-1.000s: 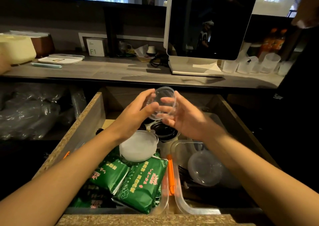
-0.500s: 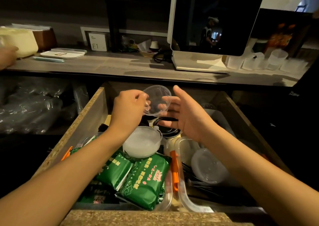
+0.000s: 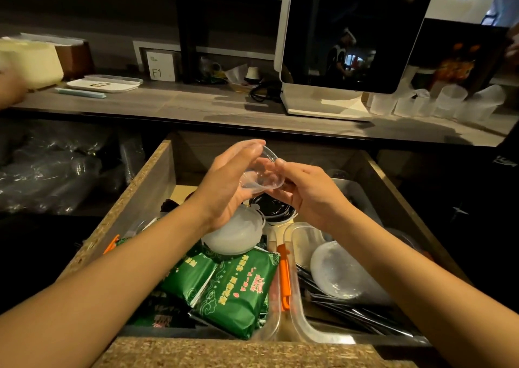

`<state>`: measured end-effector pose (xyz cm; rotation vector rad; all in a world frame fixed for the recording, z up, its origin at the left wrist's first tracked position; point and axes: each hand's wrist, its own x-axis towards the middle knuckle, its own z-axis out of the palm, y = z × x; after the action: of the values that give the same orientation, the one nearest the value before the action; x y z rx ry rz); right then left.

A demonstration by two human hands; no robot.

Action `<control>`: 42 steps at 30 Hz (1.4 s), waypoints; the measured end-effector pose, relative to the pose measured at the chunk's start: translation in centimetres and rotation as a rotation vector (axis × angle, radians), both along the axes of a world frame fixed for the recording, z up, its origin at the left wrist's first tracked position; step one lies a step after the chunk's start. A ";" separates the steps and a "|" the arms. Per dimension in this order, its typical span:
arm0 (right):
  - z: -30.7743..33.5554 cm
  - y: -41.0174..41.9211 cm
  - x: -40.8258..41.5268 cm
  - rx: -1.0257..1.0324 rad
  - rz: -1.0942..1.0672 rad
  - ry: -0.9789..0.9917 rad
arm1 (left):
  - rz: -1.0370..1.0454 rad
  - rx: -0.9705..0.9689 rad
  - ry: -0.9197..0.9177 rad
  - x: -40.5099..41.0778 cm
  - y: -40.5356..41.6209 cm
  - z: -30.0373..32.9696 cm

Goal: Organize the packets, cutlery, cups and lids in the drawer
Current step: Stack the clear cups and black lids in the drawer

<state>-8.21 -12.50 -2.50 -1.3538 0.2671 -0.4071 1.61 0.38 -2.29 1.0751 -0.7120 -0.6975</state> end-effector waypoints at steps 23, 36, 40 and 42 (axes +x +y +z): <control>-2.8 -10.8 10.8 -0.902 -0.287 0.495 | 0.272 0.089 0.376 8.9 0.7 -1.6; -7.8 -13.4 17.5 -1.052 -0.019 0.712 | 0.262 0.051 0.470 10.3 0.2 -1.9; -7.3 -12.4 16.4 -1.075 -0.005 0.630 | 0.289 0.048 0.462 10.2 0.4 -1.7; -6.8 -12.3 15.8 -1.032 -0.044 0.549 | 0.283 0.051 0.464 10.1 0.3 -1.7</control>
<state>7.60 -24.80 -9.31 -2.4787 0.5838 -0.1866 11.74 0.69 -3.94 0.9862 -0.1406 -0.6877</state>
